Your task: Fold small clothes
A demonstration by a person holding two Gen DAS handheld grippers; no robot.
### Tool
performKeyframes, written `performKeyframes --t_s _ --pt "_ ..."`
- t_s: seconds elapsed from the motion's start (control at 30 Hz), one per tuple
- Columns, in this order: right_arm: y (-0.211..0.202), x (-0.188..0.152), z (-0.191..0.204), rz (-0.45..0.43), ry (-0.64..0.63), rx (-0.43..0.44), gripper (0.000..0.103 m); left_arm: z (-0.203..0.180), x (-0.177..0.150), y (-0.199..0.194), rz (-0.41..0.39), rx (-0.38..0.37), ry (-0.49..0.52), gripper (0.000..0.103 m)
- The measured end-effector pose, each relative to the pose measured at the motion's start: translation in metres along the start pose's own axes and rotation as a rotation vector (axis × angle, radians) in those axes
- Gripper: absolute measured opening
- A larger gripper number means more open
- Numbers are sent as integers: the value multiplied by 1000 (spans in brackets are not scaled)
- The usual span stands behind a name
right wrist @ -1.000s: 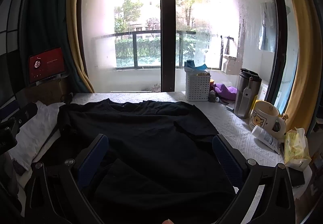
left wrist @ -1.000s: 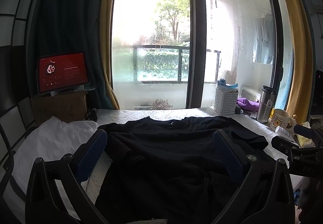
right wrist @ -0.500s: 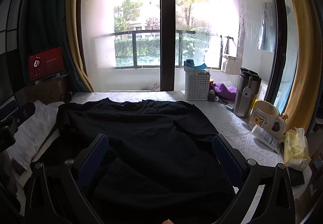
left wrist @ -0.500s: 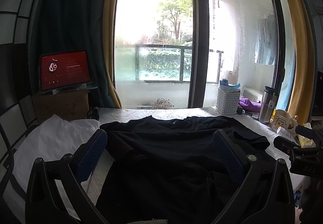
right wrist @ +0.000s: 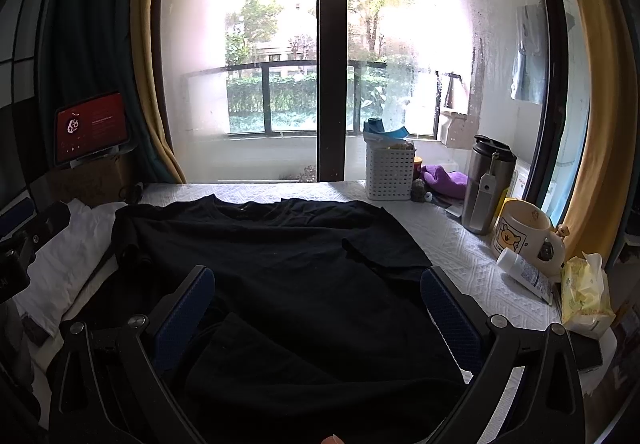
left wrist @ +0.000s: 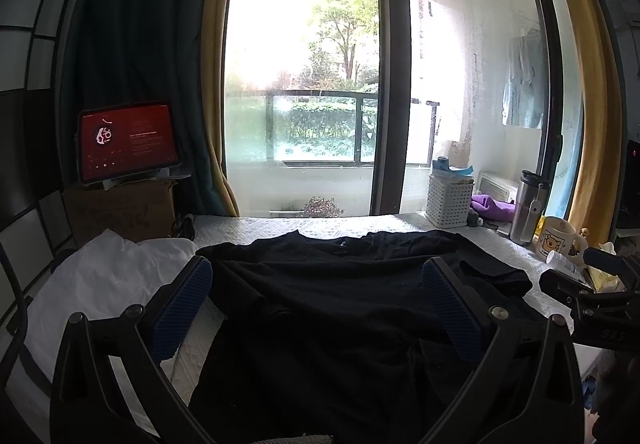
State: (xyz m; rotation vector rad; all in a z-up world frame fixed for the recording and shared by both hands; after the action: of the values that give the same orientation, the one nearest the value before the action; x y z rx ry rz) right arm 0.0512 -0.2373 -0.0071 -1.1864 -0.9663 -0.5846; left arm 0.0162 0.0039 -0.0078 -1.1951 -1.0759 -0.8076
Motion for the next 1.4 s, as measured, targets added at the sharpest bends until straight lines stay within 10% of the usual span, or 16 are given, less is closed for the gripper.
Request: performKeyframes --t_s 1.4 --pt "15 -3 -25 34 11 -46 103 -4 0 11 18 -5 7 103"
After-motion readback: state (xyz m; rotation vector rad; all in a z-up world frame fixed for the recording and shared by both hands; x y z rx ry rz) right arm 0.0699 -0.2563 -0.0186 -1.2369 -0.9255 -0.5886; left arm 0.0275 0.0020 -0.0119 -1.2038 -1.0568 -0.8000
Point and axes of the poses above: each gripper's, at about its wrist camera, not at the fingertips, and y roughly the way its jaws point, z to its left, x to its top, the point moved 1 cm from there along y, roughly the way its jaws point, and after that the axes turned 11 degrees about x, right-handed, at the moved point
